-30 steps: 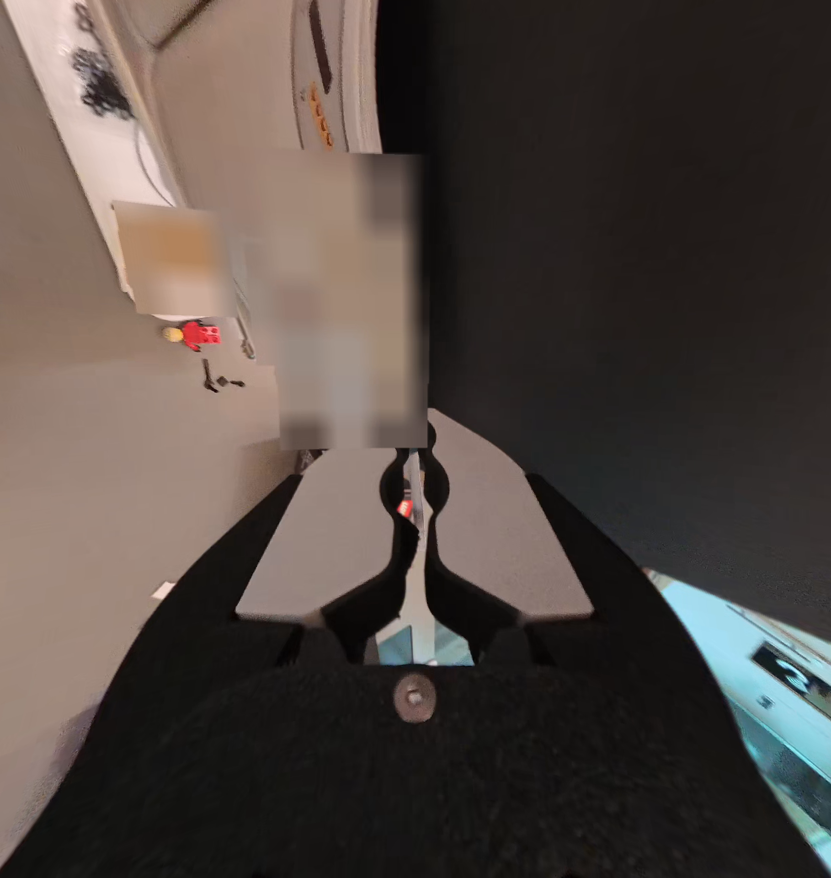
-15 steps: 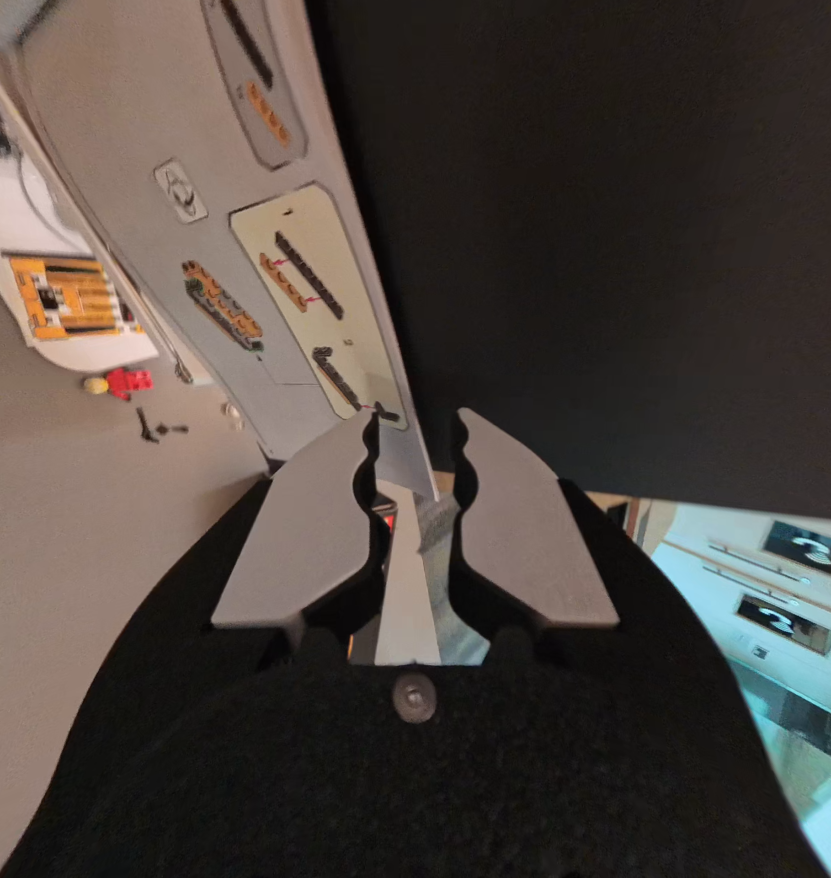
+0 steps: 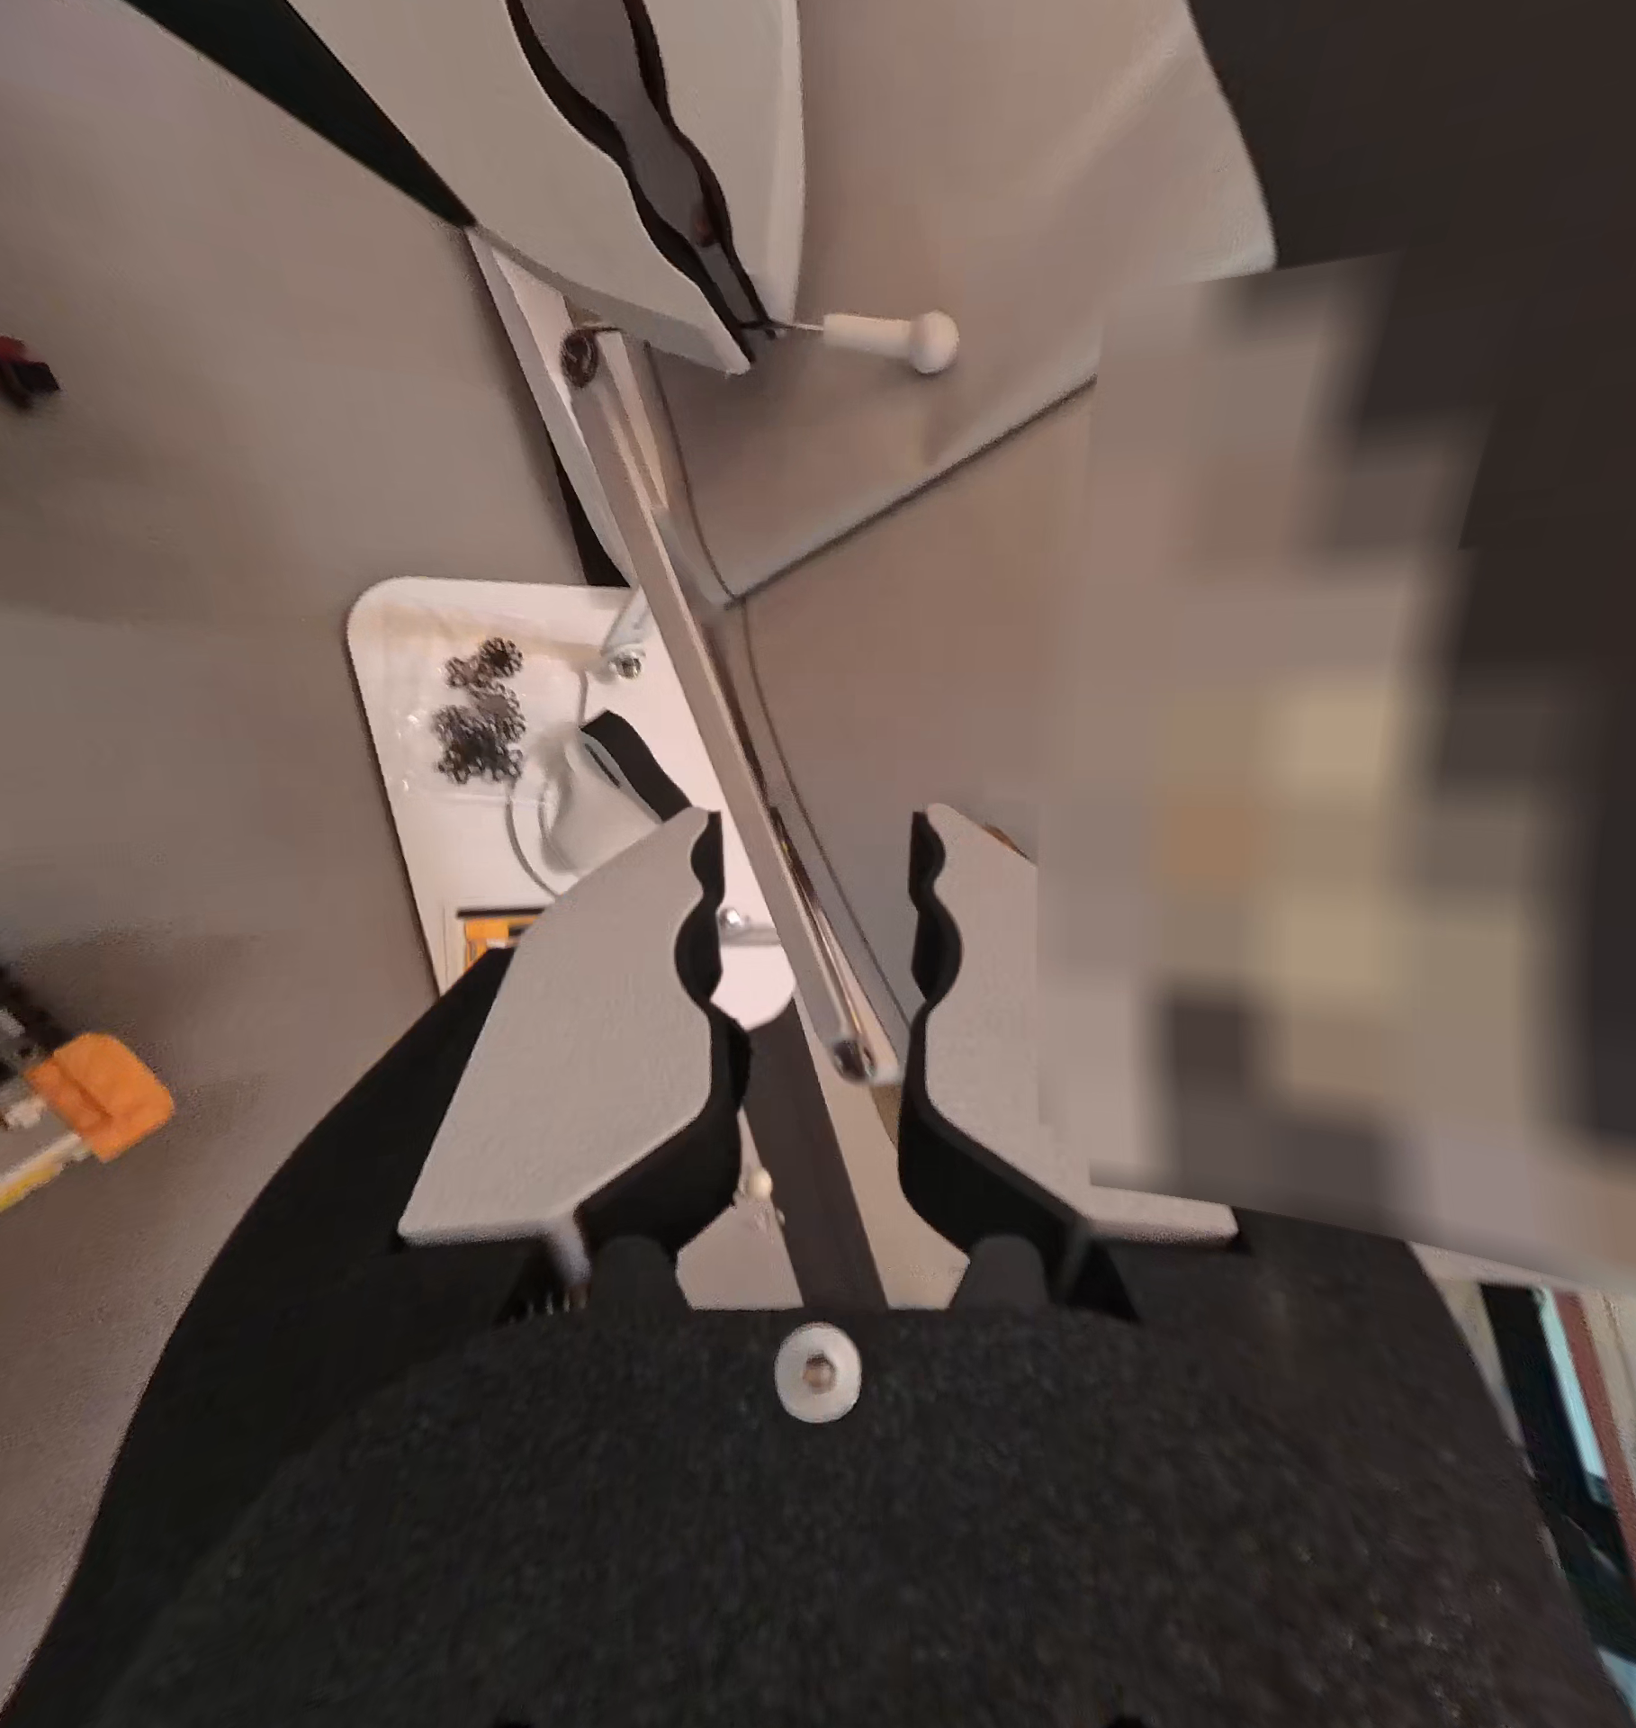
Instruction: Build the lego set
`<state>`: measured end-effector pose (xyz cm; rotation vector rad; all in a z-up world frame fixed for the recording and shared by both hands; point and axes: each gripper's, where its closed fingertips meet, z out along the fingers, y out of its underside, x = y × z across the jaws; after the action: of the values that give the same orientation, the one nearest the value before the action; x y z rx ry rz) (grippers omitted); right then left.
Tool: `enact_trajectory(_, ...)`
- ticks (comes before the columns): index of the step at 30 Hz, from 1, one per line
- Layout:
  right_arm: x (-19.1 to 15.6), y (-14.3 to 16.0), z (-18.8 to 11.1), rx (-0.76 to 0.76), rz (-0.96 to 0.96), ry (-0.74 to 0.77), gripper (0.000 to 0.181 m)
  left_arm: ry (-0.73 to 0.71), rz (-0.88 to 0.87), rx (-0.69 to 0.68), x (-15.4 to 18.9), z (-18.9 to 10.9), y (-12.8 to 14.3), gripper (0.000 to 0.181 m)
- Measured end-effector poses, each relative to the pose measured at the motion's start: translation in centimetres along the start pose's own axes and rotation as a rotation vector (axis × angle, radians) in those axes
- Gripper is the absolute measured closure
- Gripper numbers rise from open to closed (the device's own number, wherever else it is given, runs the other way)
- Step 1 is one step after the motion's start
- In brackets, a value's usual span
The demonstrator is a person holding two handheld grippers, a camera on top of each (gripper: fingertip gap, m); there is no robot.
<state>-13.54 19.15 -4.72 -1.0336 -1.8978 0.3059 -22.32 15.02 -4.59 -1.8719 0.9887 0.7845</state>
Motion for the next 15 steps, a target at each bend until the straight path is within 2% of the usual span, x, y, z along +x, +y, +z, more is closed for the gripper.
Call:
enact_trajectory(1,-0.4,-0.2,0.5,0.019,0.008,-0.001,0.144,-0.012,0.01,-0.006,0.0,0.0,0.0,0.177)
enact_trajectory(4,-1.5,-0.9,1.4,0.077,0.065,-0.018,0.143,-0.041,-0.003,-0.016,-0.2,-0.2,0.1,0.174)
enact_trajectory(6,-2.0,-1.4,0.8,0.15,0.144,-0.014,0.143,-0.072,-0.078,-0.03,-0.5,-1.1,0.4,0.153)
enact_trajectory(9,-2.4,-0.9,-1.7,0.29,0.313,0.051,0.143,-0.111,-0.379,0.172,-0.5,-4.6,-0.9,0.157)
enact_trajectory(12,-2.6,1.7,-4.7,0.39,0.503,0.217,0.143,-0.05,-0.782,0.419,1.6,-8.2,-2.2,0.167)
enact_trajectory(13,-2.6,2.7,-5.6,0.406,0.561,0.284,0.145,-0.074,-0.872,0.459,2.2,-8.9,-2.0,0.177)
enact_trajectory(15,-3.1,4.5,-7.2,0.423,0.663,0.392,0.153,-0.182,-0.99,0.471,3.3,-9.7,-1.1,0.181)
